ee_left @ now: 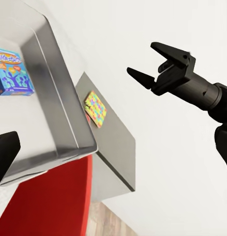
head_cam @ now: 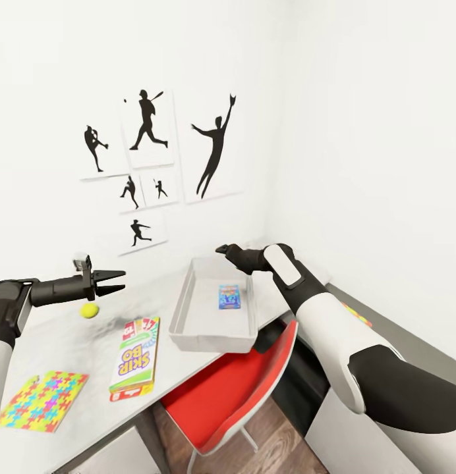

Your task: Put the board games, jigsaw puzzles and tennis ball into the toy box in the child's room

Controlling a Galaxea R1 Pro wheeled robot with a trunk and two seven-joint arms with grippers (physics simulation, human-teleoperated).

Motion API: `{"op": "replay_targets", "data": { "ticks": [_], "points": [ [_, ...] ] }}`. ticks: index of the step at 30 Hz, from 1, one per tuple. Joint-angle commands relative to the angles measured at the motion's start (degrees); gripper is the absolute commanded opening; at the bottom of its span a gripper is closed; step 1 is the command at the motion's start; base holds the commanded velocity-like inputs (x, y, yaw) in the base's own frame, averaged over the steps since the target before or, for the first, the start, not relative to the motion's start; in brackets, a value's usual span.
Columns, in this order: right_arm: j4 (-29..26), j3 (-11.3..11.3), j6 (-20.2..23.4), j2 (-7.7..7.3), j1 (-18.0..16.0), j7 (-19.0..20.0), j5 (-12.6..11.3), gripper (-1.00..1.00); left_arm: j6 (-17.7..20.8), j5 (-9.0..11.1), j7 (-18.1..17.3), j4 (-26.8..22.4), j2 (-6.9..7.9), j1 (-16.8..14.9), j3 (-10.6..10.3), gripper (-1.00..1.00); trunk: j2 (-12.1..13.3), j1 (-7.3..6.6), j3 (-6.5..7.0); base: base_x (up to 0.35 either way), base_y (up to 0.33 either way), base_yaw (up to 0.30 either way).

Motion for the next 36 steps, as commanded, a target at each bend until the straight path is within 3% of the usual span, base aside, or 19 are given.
{"op": "replay_targets", "data": {
  "ticks": [1, 36],
  "points": [
    [-0.07, 0.11, 0.04, 0.0, -0.06, -0.53, -0.52, 1.0, 0.6, -0.6, -0.48, -0.04, -0.02, -0.07, 0.15, 1.0, -0.13, 0.03, -0.04, -0.139, 0.073, -0.014],
    [0.03, 0.24, -0.07, 0.0, 0.03, -0.53, -0.52, 1.0, 0.53, -0.6, -0.48, -0.02, 0.0, -0.04, 0.12, 1.0, -0.13, 0.03, 3.2, -0.026, 0.026, -0.125]
  ]
}}
